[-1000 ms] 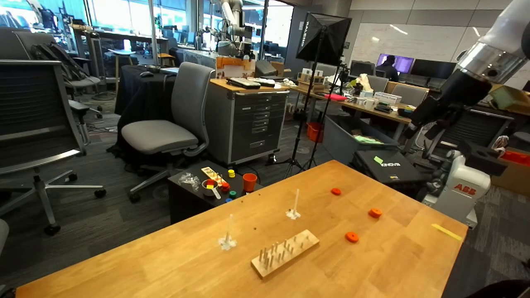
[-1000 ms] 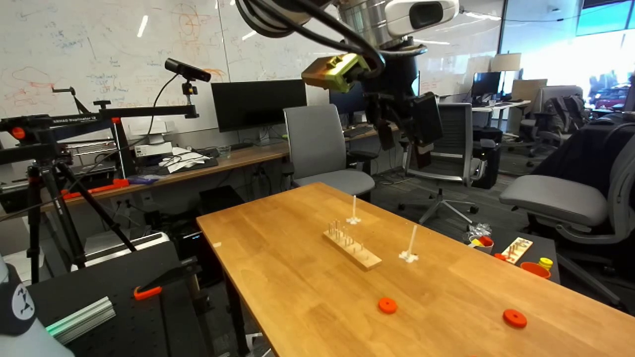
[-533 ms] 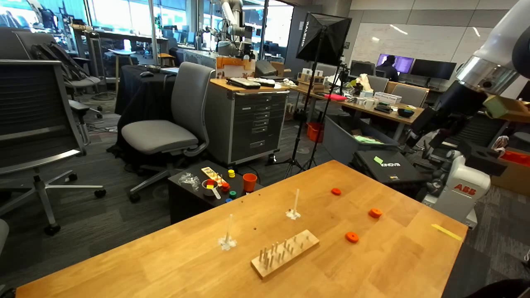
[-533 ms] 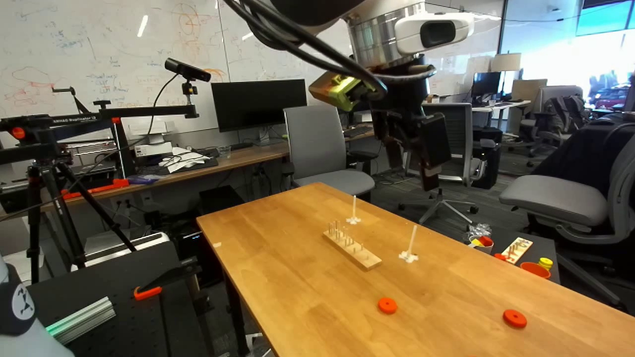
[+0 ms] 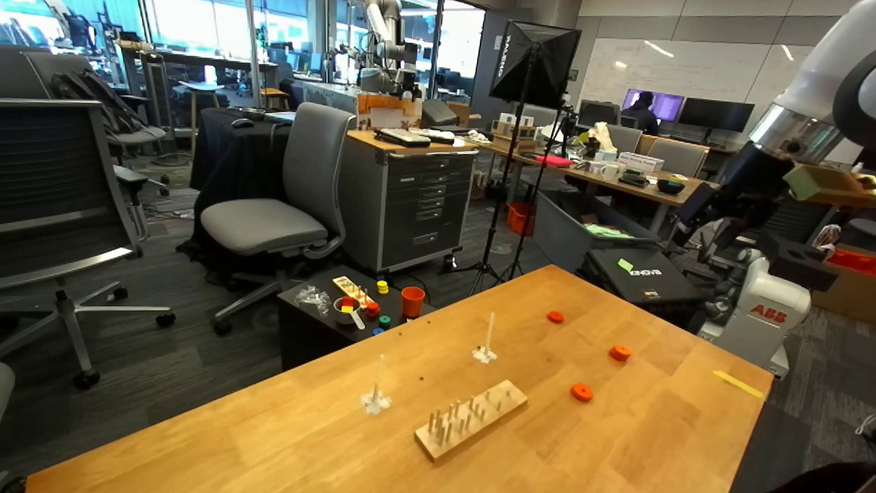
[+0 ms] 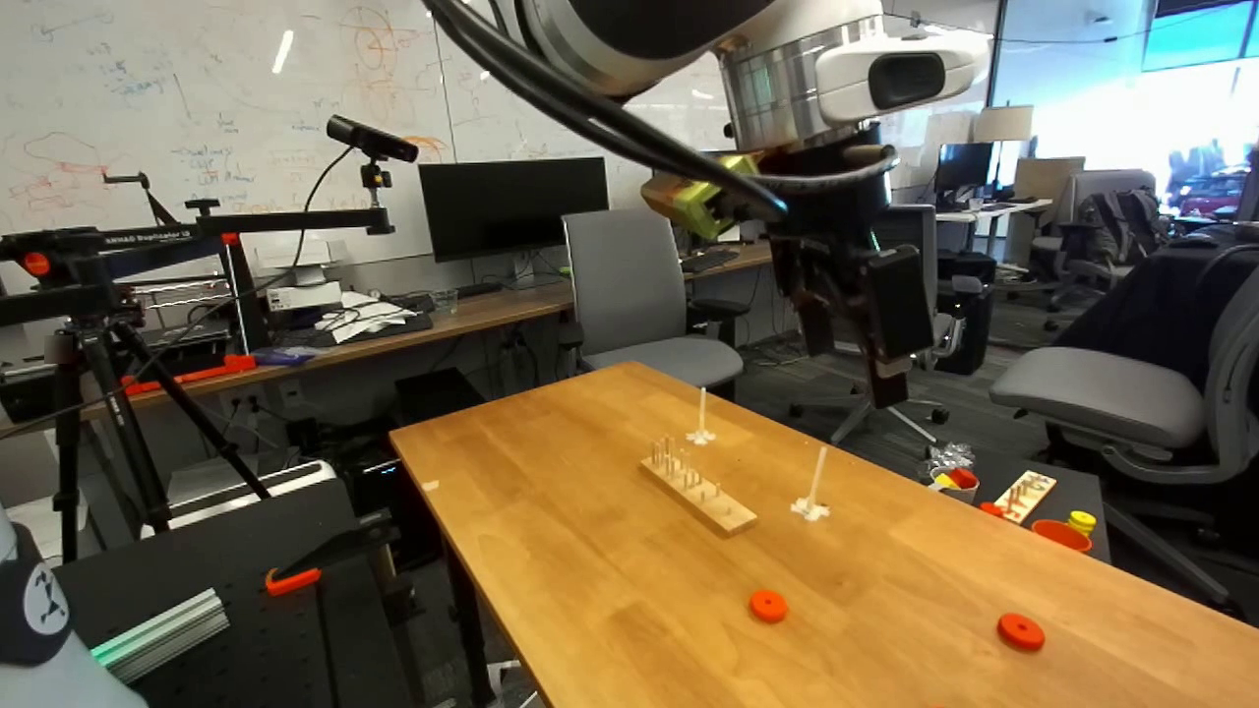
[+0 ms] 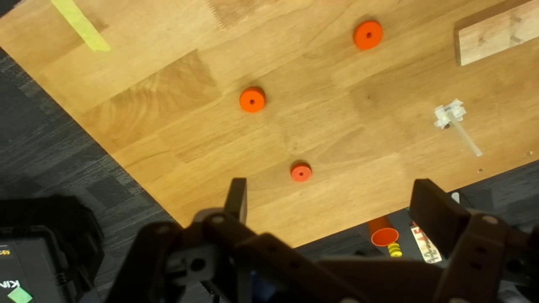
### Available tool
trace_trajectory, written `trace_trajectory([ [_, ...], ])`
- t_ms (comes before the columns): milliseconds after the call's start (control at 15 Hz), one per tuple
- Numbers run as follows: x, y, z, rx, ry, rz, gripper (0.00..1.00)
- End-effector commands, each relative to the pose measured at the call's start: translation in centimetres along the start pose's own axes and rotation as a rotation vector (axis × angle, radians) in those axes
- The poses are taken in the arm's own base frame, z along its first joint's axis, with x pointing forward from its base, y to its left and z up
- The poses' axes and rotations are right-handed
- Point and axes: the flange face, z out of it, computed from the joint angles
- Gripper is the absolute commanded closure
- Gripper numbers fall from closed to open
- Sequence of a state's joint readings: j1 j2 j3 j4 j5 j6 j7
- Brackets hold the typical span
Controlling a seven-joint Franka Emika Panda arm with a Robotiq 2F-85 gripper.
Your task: Attach the orange discs to the rods on the wooden rack
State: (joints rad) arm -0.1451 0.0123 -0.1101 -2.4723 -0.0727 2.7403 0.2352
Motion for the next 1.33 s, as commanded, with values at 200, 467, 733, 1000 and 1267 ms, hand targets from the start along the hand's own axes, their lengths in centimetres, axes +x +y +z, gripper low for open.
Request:
trace_trajectory([
  [200,2.2,1.5,1.4,0.001,0.000,0.112,0.00],
  [467,3.6,3.2,4.0,-0.002,-0.035,0.191,0.00],
  [733,5.9,5.0,8.2,-0.017,-0.093,0.300,0.00],
  [1000,7.6,5.1,12.7,-0.064,-0.157,0.372,0.00],
  [1267,9.2,3.5,16.4,-0.095,-0.198,0.408,0.00],
])
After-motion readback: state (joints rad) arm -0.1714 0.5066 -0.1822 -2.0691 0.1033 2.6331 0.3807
